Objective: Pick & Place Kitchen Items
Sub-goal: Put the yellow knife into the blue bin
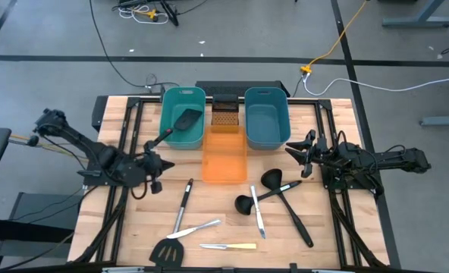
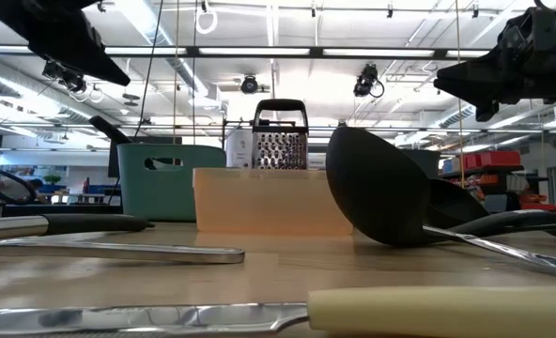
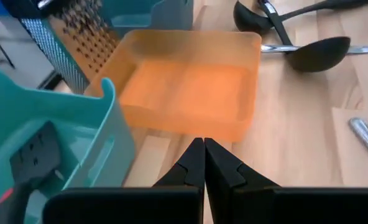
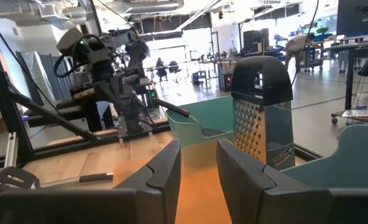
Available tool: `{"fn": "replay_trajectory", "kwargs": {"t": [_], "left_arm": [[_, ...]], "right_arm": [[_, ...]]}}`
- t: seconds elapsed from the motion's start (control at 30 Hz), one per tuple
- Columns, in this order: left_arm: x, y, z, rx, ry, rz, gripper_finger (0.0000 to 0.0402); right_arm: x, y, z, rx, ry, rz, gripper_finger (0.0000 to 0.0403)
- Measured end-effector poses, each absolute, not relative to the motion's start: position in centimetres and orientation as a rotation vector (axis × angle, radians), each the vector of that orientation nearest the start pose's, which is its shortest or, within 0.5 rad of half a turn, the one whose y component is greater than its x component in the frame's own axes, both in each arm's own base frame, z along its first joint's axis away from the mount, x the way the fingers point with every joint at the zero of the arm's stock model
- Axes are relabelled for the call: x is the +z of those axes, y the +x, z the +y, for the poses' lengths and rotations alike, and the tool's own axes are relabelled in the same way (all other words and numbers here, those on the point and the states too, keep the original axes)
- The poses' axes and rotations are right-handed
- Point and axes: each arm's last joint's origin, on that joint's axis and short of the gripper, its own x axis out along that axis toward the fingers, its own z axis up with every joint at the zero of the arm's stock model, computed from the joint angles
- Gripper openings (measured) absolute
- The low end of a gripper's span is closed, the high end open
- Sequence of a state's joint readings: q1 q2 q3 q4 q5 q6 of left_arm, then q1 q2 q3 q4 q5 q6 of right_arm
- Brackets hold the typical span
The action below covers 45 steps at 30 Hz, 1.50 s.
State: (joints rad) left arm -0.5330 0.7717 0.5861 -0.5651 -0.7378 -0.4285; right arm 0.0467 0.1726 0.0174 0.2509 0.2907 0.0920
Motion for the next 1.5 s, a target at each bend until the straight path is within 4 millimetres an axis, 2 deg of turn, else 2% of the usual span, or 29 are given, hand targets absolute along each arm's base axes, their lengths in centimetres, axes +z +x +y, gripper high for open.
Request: {"fn": "replay_trajectory", "kwargs": {"t": [0.2, 0.33, 0.47, 0.63, 0.87, 1.03, 1.13, 1.5], "left_arm": [[24.0, 13.5, -5.9, 0.266, 0.081, 0.461, 0.0003], [24.8, 14.0, -6.1, 0.239, 0.099, 0.364, 0.0005], [25.5, 14.3, -6.3, 0.222, 0.121, 0.309, 0.0011], [25.4, 14.3, -6.3, 0.212, 0.124, 0.314, 0.0007], [25.4, 14.3, -6.4, 0.172, 0.117, 0.321, 0.0013], [25.4, 14.3, -6.4, 0.168, 0.116, 0.321, 0.0014], [25.4, 14.3, -6.4, 0.168, 0.116, 0.321, 0.0015], [25.4, 14.3, -6.4, 0.168, 0.116, 0.321, 0.0016]], "right_arm": [[18.9, 10.6, 0.1, -0.084, 0.061, -0.186, 0.0114], [21.0, 10.7, 0.5, -0.028, -0.005, -0.180, 0.0114], [23.0, 11.5, 0.6, -0.084, -0.087, 0.028, 0.0114], [25.1, 12.9, 1.1, -0.048, -0.170, 0.238, 0.0114], [25.9, 15.4, 2.3, 0.029, -0.231, 0.492, 0.0120], [26.0, 17.5, 4.1, 0.122, -0.289, 0.606, 0.0146], [26.2, 19.1, 5.6, 0.185, -0.249, 0.610, 0.0163], [26.5, 23.1, 12.6, 0.272, -0.229, 0.634, 0.0225]]}}
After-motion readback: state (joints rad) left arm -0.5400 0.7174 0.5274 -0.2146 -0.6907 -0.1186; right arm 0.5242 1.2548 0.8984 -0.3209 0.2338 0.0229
